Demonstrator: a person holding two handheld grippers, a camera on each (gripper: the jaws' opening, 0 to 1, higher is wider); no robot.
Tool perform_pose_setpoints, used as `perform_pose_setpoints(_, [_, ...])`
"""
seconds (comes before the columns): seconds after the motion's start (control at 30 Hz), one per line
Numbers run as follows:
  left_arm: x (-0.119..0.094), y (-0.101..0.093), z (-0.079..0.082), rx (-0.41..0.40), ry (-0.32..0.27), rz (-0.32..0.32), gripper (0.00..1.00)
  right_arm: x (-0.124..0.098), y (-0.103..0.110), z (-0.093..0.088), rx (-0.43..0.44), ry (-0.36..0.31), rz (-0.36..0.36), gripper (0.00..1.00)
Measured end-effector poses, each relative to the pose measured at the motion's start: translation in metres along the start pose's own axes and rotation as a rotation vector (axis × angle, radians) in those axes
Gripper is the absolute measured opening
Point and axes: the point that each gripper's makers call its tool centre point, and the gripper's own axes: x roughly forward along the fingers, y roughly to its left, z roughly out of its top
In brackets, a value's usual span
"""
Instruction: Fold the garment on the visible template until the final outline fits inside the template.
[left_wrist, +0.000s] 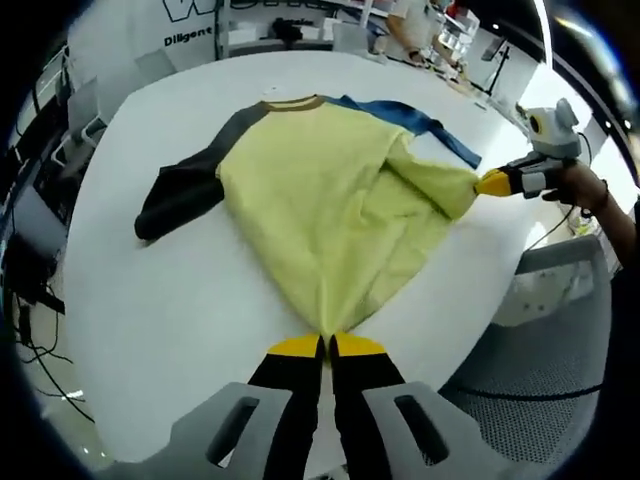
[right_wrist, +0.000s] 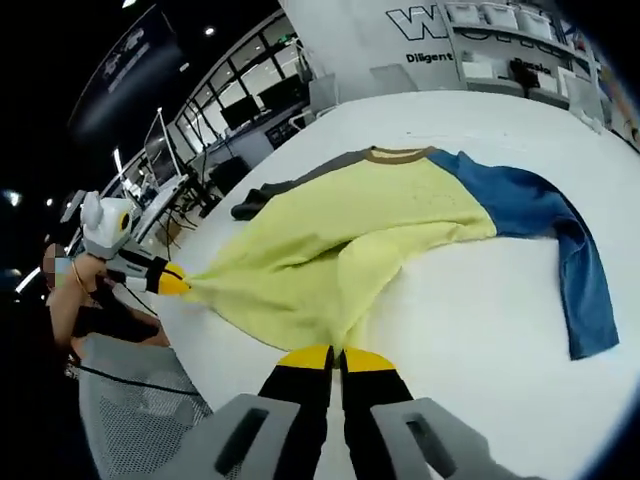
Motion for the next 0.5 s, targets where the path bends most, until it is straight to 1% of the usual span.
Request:
perform_pose_setpoints(0.03, [0.0,0.0,-0.001,-0.001,0.003,-0.002,0.03,-0.003,0.0,-0.005,0.038,0.019,-0.001,0.0])
perform_pose_setpoints(0.17, [0.0,0.0,-0.007,0.01,0.038,-0.015,0.03,-0.011,-0.006,-0.019,0.071,0.056,-0.02,0.0])
perform_pose_setpoints(0.2, [-0.001,-0.001,-0.009,0.01,0.052,-0.014,0.03,-0.015,-0.008,-0.024,0.081,0.068,-0.039,0.0])
perform_pose_setpoints(0.23, [-0.001,-0.002,-0.011,0.029,0.067,-0.017,0.03,-0.02,-0.011,-0.031,0.089,0.097,-0.055,0.0])
perform_pose_setpoints(0.27, [-0.001,-0.001,-0.011,0.037,0.066,-0.009,0.03,-0.023,-0.014,-0.038,0.088,0.116,-0.078,0.0])
perform_pose_setpoints(0.37, [0.0,-0.001,-0.013,0.037,0.077,-0.005,0.03,-0.028,-0.025,-0.048,0.09,0.124,-0.138,0.0])
perform_pose_setpoints(0.4, [0.001,0.0,-0.016,0.034,0.092,-0.008,0.03,-0.028,-0.026,-0.054,0.094,0.128,-0.141,0.0])
perform_pose_setpoints(0.47, [0.001,0.002,-0.018,0.041,0.1,0.002,0.03,-0.029,-0.029,-0.067,0.108,0.164,-0.162,0.0])
perform_pose_setpoints(0.5, [0.001,0.002,-0.019,0.038,0.103,0.003,0.03,-0.029,-0.03,-0.071,0.102,0.17,-0.167,0.0])
